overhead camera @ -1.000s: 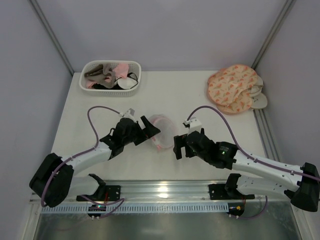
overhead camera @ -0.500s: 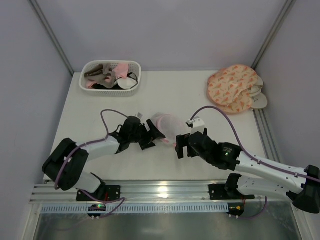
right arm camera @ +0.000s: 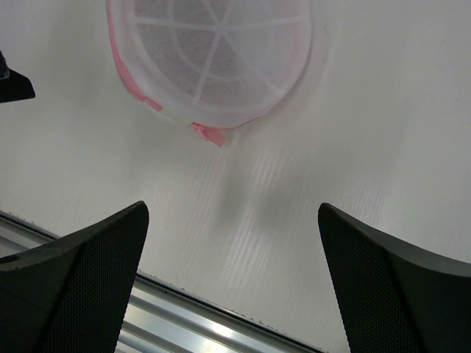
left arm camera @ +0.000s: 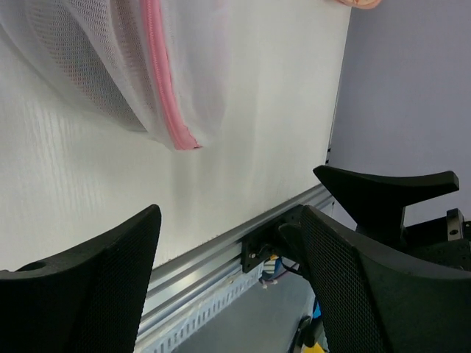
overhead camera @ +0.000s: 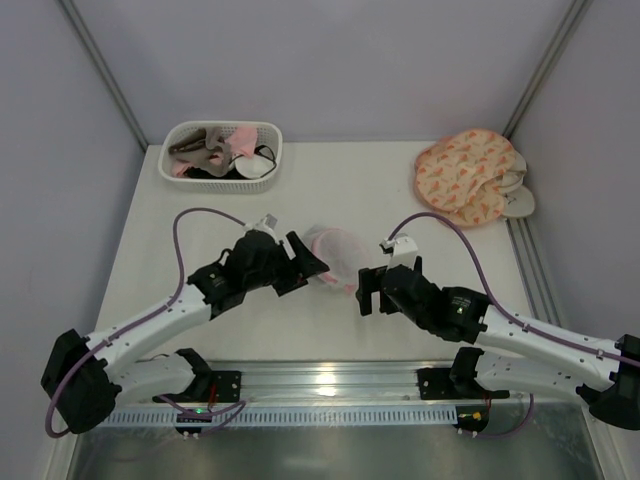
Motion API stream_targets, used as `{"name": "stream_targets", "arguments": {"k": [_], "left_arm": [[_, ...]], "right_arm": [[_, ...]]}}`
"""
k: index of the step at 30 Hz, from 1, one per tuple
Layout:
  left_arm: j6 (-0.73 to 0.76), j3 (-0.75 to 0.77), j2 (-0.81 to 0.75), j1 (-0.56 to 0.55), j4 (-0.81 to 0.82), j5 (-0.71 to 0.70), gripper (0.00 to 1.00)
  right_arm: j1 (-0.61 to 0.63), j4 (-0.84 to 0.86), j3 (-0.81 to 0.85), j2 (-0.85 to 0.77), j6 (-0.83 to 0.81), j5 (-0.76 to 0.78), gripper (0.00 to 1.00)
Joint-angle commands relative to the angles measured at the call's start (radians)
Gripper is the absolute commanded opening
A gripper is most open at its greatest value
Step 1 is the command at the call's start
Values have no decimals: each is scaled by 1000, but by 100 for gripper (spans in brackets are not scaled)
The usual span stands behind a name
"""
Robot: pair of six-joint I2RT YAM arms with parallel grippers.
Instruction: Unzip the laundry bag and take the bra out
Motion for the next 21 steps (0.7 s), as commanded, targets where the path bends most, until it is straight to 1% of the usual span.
{"name": "stream_targets", "arguments": {"k": [1,4,6,9,10,11,12,13,15,16,17,18,19,21], "left_arm": [[-64,16,46,-21,-41,-66,78],[-85,31,86,-73,-8,-152,77],[-79,83,145,-106,-19,-187,77],[-80,132,222,-113,-22,-196,75],[-80,137,237,-118,-1,-201,71],[-85,143,253,-120,10,-196,70],[-83,154,283,-121,27,-195,65],[-83,159,299,-123,47,-195,55],[-82,165,340,-123,61,-206,44],[-79,171,351,-123,64,-212,36],[-76,172,362,-123,62,-222,31],[-69,174,379,-123,64,-227,21],[-66,177,386,-123,62,-230,19],[-60,179,402,-123,59,-236,18]], "right_arm": [[6,0,10,-10,25,49,99],[7,-8,9,-12,33,55,100],[6,-11,7,-15,37,58,100],[6,-22,3,-24,47,72,100],[6,-25,1,-30,47,75,100],[6,-31,0,-30,48,76,100],[6,-34,-3,-32,48,78,99],[6,-35,-5,-30,50,75,99],[6,-35,-15,-41,48,66,99],[6,-34,-20,-46,45,63,99],[6,-25,-25,-52,45,59,99],[6,-22,-40,-69,45,53,99],[4,-17,-46,-79,44,49,99],[6,14,-80,-110,56,43,99]]}}
